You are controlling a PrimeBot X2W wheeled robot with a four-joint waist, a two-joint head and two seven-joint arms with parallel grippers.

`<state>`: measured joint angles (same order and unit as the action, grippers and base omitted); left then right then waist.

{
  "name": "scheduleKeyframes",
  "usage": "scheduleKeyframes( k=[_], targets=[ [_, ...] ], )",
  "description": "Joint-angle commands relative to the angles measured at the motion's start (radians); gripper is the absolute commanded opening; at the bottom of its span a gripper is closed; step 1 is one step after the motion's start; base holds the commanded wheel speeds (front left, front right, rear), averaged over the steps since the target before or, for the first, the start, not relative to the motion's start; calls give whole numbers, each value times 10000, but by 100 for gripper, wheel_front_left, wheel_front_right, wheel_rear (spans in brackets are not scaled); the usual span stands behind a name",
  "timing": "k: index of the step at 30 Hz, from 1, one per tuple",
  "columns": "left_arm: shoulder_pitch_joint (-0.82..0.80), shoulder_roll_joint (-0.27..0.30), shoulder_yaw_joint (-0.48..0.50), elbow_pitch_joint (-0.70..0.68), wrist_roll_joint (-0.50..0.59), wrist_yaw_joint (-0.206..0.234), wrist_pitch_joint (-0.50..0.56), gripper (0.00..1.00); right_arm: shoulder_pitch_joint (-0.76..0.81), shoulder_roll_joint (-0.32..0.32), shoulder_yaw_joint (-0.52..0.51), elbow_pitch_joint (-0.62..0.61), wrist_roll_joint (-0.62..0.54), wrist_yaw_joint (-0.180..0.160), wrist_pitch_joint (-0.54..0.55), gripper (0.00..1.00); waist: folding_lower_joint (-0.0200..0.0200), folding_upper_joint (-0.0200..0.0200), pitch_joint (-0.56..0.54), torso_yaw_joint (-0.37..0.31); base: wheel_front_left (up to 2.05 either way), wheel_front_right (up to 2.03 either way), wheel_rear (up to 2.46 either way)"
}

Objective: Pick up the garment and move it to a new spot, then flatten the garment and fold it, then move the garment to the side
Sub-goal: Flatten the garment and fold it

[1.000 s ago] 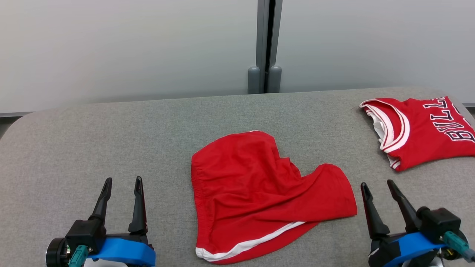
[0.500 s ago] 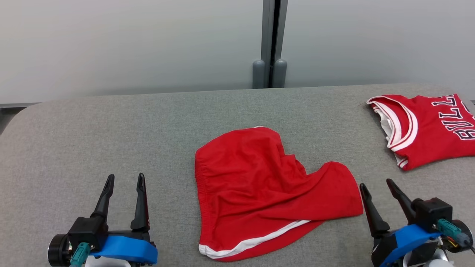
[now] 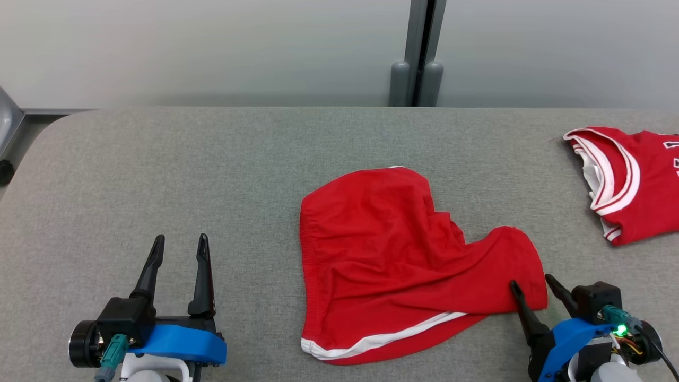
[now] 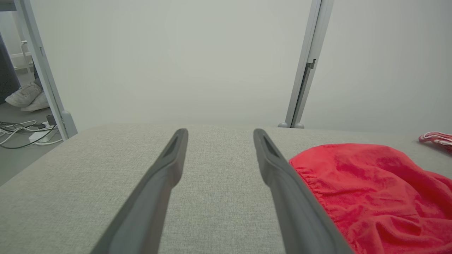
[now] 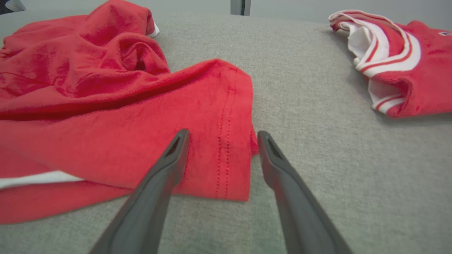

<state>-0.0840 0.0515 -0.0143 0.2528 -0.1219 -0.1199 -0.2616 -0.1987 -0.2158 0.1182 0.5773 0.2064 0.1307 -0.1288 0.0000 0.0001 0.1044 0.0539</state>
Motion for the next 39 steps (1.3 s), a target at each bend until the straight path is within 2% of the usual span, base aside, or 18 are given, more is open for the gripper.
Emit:
scheduleKeyframes(
  k=[1, 4, 5, 6, 7, 15, 22, 28, 35, 39],
  targets=[
    [-87, -12, -3, -5, -13, -39, -47, 100, -148, -5, 16, 67, 44, 1, -90, 100, 0, -1, 60, 57, 0, 0, 0],
    [-178, -13, 23, -8, -10, -41, -47, 100, -346, 29, 205, 675, 184, 1, -260, 100, 0, -1, 155, 113, 0, 0, 0],
    [-187, -13, 32, -7, -7, -44, -47, 100, -428, 42, 270, 834, 230, 1, -339, 87, 0, -1, 171, 117, 0, 0, 0],
    [-192, -13, 43, -5, -5, -46, -47, 100, -508, 53, 328, 952, 275, 1, -434, 27, 0, -1, 186, 115, 0, 0, 0],
    [-193, -14, 58, -7, -3, -47, -47, 100, -571, 75, 400, 1039, 327, 1, -549, 0, 0, -1, 196, 103, 0, 0, 0],
    [-3, -14, 83, 51, -51, -22, -47, 100, -467, 49, 962, 968, 628, 1, -1073, 0, 0, -1, -26, -206, 0, 0, 0],
    [199, -13, -2, 71, -102, 74, -47, 100, 421, -35, 1480, -375, 1097, 1, -708, 0, 0, -1, -308, -521, 0, 0, 0],
    [368, -14, 41, 56, -88, 78, -45, 100, 1751, -297, 1619, -2517, 1627, 1, 782, 0, 0, -1, -350, -852, 0, 0, 0],
    [464, -14, 19, 46, -107, 108, -47, 100, 3302, -572, 1354, -5331, 2333, 1, 3331, 0, 0, -1, -436, -1287, 0, 0, 0],
    [420, -12, -15, 62, -113, 102, -47, 100, 3990, -649, 1057, -6536, 2681, 1, 4618, 0, 0, -1, -474, -1447, 0, 0, 0]
  ],
)
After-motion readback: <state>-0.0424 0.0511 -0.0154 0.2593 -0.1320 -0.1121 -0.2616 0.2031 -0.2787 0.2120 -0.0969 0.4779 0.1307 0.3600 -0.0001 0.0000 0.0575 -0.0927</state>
